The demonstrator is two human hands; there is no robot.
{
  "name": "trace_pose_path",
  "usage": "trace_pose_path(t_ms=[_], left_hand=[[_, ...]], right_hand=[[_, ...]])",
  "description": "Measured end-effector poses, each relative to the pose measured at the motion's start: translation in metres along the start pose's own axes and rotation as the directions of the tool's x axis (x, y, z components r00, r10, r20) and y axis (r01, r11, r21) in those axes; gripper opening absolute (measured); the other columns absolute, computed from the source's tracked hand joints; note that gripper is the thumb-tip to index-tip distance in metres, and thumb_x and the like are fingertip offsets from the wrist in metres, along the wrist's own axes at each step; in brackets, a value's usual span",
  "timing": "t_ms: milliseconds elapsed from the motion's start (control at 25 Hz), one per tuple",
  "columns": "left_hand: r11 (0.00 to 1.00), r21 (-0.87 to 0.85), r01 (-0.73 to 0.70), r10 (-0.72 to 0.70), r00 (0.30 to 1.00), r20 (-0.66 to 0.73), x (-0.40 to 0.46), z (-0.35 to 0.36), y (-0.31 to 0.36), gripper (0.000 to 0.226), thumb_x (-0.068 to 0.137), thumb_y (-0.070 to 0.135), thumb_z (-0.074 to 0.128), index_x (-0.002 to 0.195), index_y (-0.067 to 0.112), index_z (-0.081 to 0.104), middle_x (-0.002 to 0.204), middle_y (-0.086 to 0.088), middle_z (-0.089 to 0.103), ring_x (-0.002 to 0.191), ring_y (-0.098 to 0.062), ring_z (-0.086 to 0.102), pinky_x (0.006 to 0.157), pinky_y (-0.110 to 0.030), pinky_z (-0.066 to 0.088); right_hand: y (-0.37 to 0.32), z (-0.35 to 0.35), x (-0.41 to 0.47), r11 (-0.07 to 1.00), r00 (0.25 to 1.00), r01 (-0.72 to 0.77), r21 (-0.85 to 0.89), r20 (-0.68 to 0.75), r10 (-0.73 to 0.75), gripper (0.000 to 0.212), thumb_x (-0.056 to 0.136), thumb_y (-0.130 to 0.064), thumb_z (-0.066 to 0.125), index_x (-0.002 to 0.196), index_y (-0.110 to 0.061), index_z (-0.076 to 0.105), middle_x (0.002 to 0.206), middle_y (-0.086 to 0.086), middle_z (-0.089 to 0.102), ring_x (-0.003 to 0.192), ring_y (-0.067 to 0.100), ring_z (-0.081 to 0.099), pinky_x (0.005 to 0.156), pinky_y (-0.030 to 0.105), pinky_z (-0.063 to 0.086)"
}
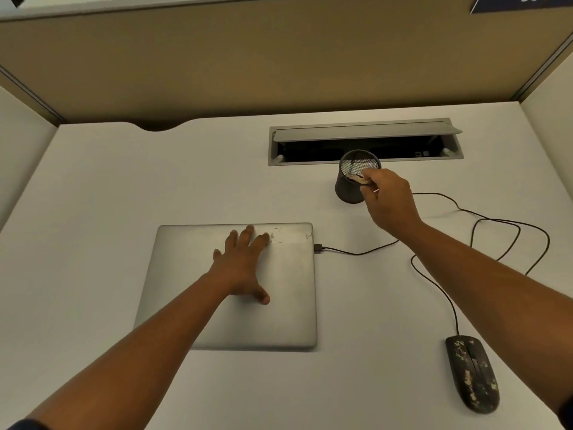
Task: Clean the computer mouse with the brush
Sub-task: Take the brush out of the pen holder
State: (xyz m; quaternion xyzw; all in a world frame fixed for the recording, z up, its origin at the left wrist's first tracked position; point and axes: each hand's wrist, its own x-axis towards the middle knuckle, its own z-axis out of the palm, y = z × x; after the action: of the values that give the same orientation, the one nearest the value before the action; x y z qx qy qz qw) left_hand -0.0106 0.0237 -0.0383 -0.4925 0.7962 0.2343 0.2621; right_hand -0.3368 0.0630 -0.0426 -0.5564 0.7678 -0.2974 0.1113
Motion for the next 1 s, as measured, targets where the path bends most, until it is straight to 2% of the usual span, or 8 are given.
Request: trace_pose_path(t_ms=[160, 320, 520, 560, 640, 760, 880, 1000], left_hand=[[1.0, -0.008, 0.002, -0.002, 1.0, -0.006, -0.001, 0.001, 0.0, 0.145, 0.06, 0.052, 0.099, 0.167, 0.036, 0.003, 0.176, 0.002, -0.018, 0.162, -0.034, -0.016, 0.125, -0.067, 0.015], [1.0, -0.016, 0.002, -0.002, 1.0, -0.008, -0.002, 0.0, 0.0, 0.145, 0.06, 0.051, 0.099, 0.167, 0.036, 0.003, 0.176, 0.003, -0.018, 0.162, -0.033, -0.017, 0.125, -0.067, 0.013], [1.0, -0.015, 0.002, -0.002, 1.0, -0.013, -0.002, 0.001, 0.0, 0.144, 0.06, 0.053, 0.099, 0.167, 0.037, 0.003, 0.176, 0.003, -0.018, 0.162, -0.032, -0.017, 0.125, -0.067, 0.014], [1.0, -0.016, 0.002, -0.002, 1.0, -0.014, -0.002, 0.0, 0.0, 0.144, 0.06, 0.053, 0.099, 0.167, 0.037, 0.003, 0.176, 0.004, -0.018, 0.162, -0.032, -0.017, 0.126, -0.067, 0.014], [1.0, -0.019, 0.003, -0.003, 1.0, -0.014, -0.003, 0.0, 0.0, 0.144, 0.06, 0.052, 0.099, 0.167, 0.037, 0.004, 0.176, 0.004, -0.017, 0.162, -0.032, -0.016, 0.125, -0.066, 0.014], [1.0, -0.015, 0.003, -0.004, 1.0, -0.022, -0.004, 0.0, 0.001, 0.143, 0.06, 0.052, 0.099, 0.167, 0.037, 0.005, 0.175, 0.004, -0.017, 0.163, -0.031, -0.016, 0.125, -0.066, 0.015], [1.0, -0.024, 0.0, -0.001, 0.999, -0.032, -0.005, 0.001, 0.002, 0.144, 0.061, 0.052, 0.099, 0.168, 0.036, 0.003, 0.176, 0.004, -0.017, 0.163, -0.031, -0.015, 0.126, -0.065, 0.016], [0.998, -0.059, -0.01, 0.007, 0.999, -0.048, -0.009, 0.004, 0.001, 0.144, 0.062, 0.05, 0.099, 0.169, 0.035, 0.002, 0.176, 0.003, -0.016, 0.163, -0.031, -0.015, 0.127, -0.061, 0.02]], right_hand=[[-0.002, -0.003, 0.009, 0.999, 0.998, -0.042, 0.01, 0.049, 0.041, 0.025, 0.101, -0.01, 0.062, 0.122, -0.001, 0.071, 0.122, 0.021, 0.072, 0.11, 0.036, 0.067, 0.09, 0.026, 0.045], [0.0, -0.004, 0.009, 0.998, 0.997, -0.057, 0.04, 0.053, 0.055, 0.026, 0.102, -0.013, 0.061, 0.124, -0.004, 0.07, 0.122, 0.019, 0.073, 0.109, 0.035, 0.068, 0.089, 0.026, 0.047], [-0.003, -0.016, 0.007, 0.988, 0.994, -0.027, 0.152, -0.105, 0.043, 0.024, 0.107, -0.021, 0.051, 0.12, -0.007, 0.065, 0.103, 0.016, 0.075, 0.081, 0.025, 0.066, 0.06, 0.022, 0.047], [-0.006, -0.02, 0.008, 0.981, 0.986, -0.045, 0.19, -0.151, 0.075, 0.022, 0.108, -0.023, 0.048, 0.117, -0.008, 0.062, 0.096, 0.014, 0.073, 0.076, 0.023, 0.064, 0.057, 0.027, 0.049], [-0.013, -0.027, 0.01, 0.945, 0.955, -0.104, 0.309, -0.235, 0.182, 0.02, 0.108, -0.026, 0.045, 0.111, -0.01, 0.056, 0.091, 0.009, 0.069, 0.078, 0.026, 0.067, 0.063, 0.039, 0.056], [-0.019, -0.04, 0.009, 0.808, 0.885, -0.188, 0.558, -0.261, 0.386, 0.015, 0.108, -0.03, 0.043, 0.109, -0.017, 0.05, 0.101, 0.008, 0.068, 0.089, 0.026, 0.074, 0.073, 0.039, 0.064], [-0.027, -0.059, 0.002, 0.586, 0.811, -0.222, 0.779, -0.186, 0.555, 0.007, 0.107, -0.022, 0.049, 0.11, -0.016, 0.052, 0.103, 0.008, 0.07, 0.084, 0.021, 0.078, 0.075, 0.031, 0.065], [-0.035, -0.08, -0.017, 0.398, 0.744, -0.242, 0.885, -0.094, 0.661, 0.011, 0.103, -0.014, 0.06, 0.108, -0.021, 0.054, 0.101, 0.005, 0.071, 0.086, 0.021, 0.079, 0.077, 0.028, 0.064]])
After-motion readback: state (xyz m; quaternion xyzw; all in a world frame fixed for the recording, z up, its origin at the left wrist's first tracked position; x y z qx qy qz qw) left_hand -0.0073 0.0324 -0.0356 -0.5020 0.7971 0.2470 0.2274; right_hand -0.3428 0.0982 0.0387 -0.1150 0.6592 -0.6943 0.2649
